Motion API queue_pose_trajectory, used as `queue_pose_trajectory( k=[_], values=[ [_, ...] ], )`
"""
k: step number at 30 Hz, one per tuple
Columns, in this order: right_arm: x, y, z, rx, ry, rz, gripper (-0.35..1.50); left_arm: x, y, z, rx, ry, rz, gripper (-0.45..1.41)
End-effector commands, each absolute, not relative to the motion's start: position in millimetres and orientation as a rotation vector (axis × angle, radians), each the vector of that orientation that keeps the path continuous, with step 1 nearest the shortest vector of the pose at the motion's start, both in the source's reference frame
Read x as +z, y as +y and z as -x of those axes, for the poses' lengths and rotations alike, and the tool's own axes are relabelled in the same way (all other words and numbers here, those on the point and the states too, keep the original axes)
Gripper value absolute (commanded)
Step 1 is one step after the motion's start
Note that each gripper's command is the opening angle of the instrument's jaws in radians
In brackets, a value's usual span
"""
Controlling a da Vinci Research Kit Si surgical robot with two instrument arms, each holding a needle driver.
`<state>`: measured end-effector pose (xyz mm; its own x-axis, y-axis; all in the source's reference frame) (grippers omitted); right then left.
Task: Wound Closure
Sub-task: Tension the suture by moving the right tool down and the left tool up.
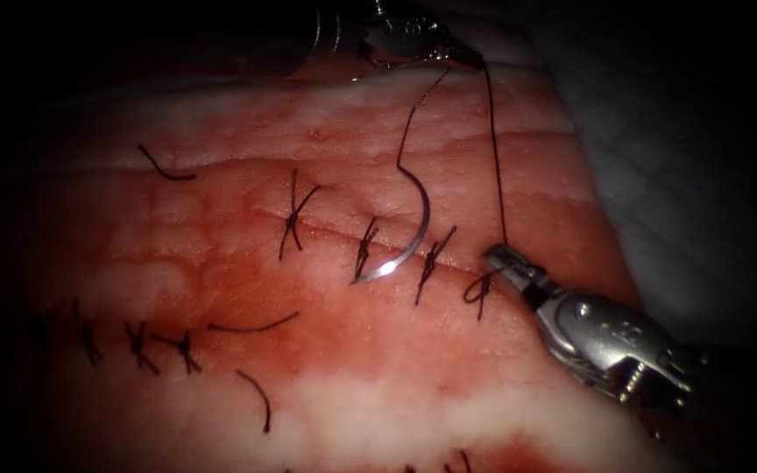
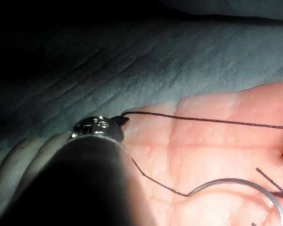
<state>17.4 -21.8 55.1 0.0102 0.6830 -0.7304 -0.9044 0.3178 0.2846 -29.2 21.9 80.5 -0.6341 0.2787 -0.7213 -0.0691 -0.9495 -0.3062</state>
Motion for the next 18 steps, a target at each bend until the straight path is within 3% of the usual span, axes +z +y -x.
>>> queue_pose_trajectory(
  k=[1,18],
  values=[
    [55.7,-22.8,-18.2,1.261,0.922,0.287,-0.35,81.3,23.0,29.9,2.65,-0.367,1.232,-0.45],
    [55.2,-26.7,-19.2,1.224,0.918,0.257,-0.35,88.7,29.5,30.1,2.625,-0.313,1.175,-0.45]
  ],
)
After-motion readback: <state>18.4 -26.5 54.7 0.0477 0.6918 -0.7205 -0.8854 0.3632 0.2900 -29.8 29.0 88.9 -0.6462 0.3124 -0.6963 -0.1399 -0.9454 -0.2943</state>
